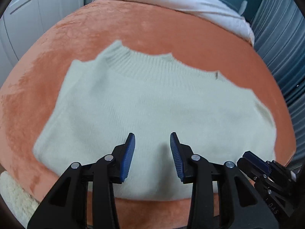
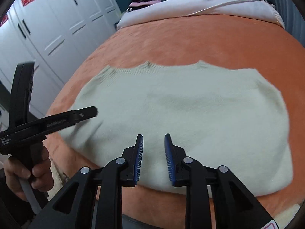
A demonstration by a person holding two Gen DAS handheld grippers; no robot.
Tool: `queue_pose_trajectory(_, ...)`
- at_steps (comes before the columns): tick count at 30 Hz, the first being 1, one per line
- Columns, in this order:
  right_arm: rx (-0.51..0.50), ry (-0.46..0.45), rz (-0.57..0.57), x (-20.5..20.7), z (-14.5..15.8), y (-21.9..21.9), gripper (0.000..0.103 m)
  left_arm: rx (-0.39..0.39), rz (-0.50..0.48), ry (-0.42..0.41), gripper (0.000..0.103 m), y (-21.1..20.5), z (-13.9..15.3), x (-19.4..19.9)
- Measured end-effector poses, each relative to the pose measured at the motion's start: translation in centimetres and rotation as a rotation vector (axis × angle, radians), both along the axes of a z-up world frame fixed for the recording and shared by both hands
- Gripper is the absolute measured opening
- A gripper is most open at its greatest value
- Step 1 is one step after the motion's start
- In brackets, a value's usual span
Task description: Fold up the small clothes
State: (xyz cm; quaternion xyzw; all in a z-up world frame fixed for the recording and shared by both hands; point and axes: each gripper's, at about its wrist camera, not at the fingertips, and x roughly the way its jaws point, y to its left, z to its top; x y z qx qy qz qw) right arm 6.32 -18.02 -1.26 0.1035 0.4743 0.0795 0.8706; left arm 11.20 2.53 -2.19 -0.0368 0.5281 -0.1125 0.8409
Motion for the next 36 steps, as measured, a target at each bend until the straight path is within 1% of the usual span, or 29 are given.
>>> queue_pose_trajectory(2,-0.036,0.059,-0.042,-0.4,-1.7,-0.8,0.015,0.006,0.033,0.004,0.037,1.8,-0.9,-0.7)
queue_pose_trajectory(4,-0.033,0.071,-0.155,-1.7,-2.0,-4.6,0.014,-0.012,0.075,0.012,0.035,4.7,-1.5,-0.9)
queue_pose_trajectory(5,-0.03,0.082,-0.224,-2.7,-2.1,-7.1,0.014,-0.018,0.087,0.018,0.026,5.9,-1.7,-1.1)
queue_pose_trajectory(6,-0.033,0.099,-0.292,-3.9,-2.3,-9.6,0.013,-0.041,0.081,0.022,0.02,6.7,-2.0,-1.2)
queue_pose_trajectory(7,-0.032,0.117,-0.339,-4.9,-2.6,-11.8,0.009,-0.059,0.077,0.021,0.017,7.2,-2.3,-1.3)
queue_pose_trajectory(8,-0.015,0.132,-0.368,-5.9,-2.7,-13.4,0.0,-0.066,0.073,0.013,0.017,7.3,-2.2,-1.5)
queue_pose_trajectory(10,0.047,0.114,-0.393,-7.4,-1.9,-15.1,0.0,-0.055,0.08,0.005,0.019,6.9,-1.8,-1.8)
queue_pose_trajectory(11,0.049,0.086,-0.408,-8.2,-1.0,-15.3,0.012,-0.073,0.097,0.0,0.024,6.9,-1.2,-2.0)
queue_pose_trajectory(12,0.009,0.06,-0.438,-8.7,-0.1,-15.3,0.036,-0.106,0.122,-0.016,0.032,7.2,-0.6,-2.2)
queue_pose_trajectory(13,-0.019,0.034,-0.464,-8.9,0.2,-15.9,0.05,-0.143,0.16,-0.048,0.053,7.7,0.4,-2.7)
queue_pose_trajectory(14,-0.031,0.006,-0.492,-9.4,0.7,-16.2,0.065,-0.137,0.209,-0.08,0.077,8.2,1.1,-2.9)
queue_pose_trajectory(16,-0.022,0.004,-0.529,-9.5,0.4,-16.8,0.066,-0.075,0.307,-0.149,0.091,9.4,2.0,-3.5)
queue_pose_trajectory(17,-0.003,0.021,-0.532,-8.8,-0.2,-17.3,0.066,-0.038,0.333,-0.146,0.091,9.9,1.9,-3.5)
queue_pose_trajectory(18,0.018,0.037,-0.53,-8.8,-0.9,-17.8,0.066,-0.016,0.353,-0.114,0.091,10.5,1.2,-3.1)
queue_pose_trajectory(20,0.053,0.095,-0.507,-8.0,-2.6,-18.0,0.066,-0.07,0.39,-0.004,0.091,12.2,-1.2,-2.3)
queue_pose_trajectory(21,0.077,0.122,-0.494,-7.7,-3.3,-18.0,0.062,-0.105,0.409,0.058,0.088,12.8,-2.5,-2.1)
queue_pose_trajectory(22,0.109,0.137,-0.485,-6.8,-4.1,-17.3,0.057,-0.137,0.425,0.102,0.077,13.2,-3.5,-2.0)
queue_pose_trajectory(23,0.12,0.137,-0.495,-6.7,-4.2,-17.1,0.044,-0.154,0.439,0.111,0.067,13.4,-3.8,-2.1)
queue_pose_trajectory(24,0.145,0.123,-0.48,-6.5,-3.9,-16.8,0.018,-0.183,0.421,0.089,0.051,13.4,-3.2,-2.3)
queue_pose_trajectory(25,0.177,0.105,-0.464,-6.2,-3.2,-16.6,0.018,-0.246,0.373,0.098,0.012,13.0,-2.6,-2.4)
queue_pose_trajectory(26,0.193,0.062,-0.469,-6.3,-1.8,-16.6,0.017,-0.261,0.365,0.113,0.011,12.7,-1.8,-2.4)
queue_pose_trajectory(28,0.258,-0.033,-0.456,-7.1,1.8,-17.1,0.015,-0.283,0.351,0.071,0.01,12.7,0.8,-2.9)
queue_pose_trajectory(29,0.268,-0.066,-0.451,-7.6,3.4,-17.3,0.015,-0.286,0.345,0.06,0.01,12.8,1.8,-3.1)
queue_pose_trajectory(31,0.246,-0.072,-0.446,-8.3,4.2,-17.6,0.014,-0.266,0.341,0.066,0.01,13.0,2.2,-3.6)
queue_pose_trajectory(32,0.211,-0.041,-0.454,-8.5,3.4,-17.9,0.014,-0.244,0.342,0.087,0.01,13.1,1.4,-3.7)
queue_pose_trajectory(33,0.162,0.027,-0.461,-8.5,1.3,-18.2,0.014,-0.224,0.34,0.119,0.01,13.0,0.0,-3.7)
queue_pose_trajectory(34,0.149,0.117,-0.466,-8.3,-1.2,-18.7,0.014,-0.194,0.353,0.162,0.01,12.9,-2.2,-3.7)
queue_pose_trajectory(35,0.171,0.202,-0.485,-8.3,-4.0,-19.0,0.015,-0.178,0.361,0.183,0.011,13.1,-3.6,-3.9)
queue_pose_trajectory(36,0.214,0.211,-0.506,-8.9,-5.2,-19.2,0.015,-0.177,0.366,0.161,0.011,13.0,-3.9,-4.3)
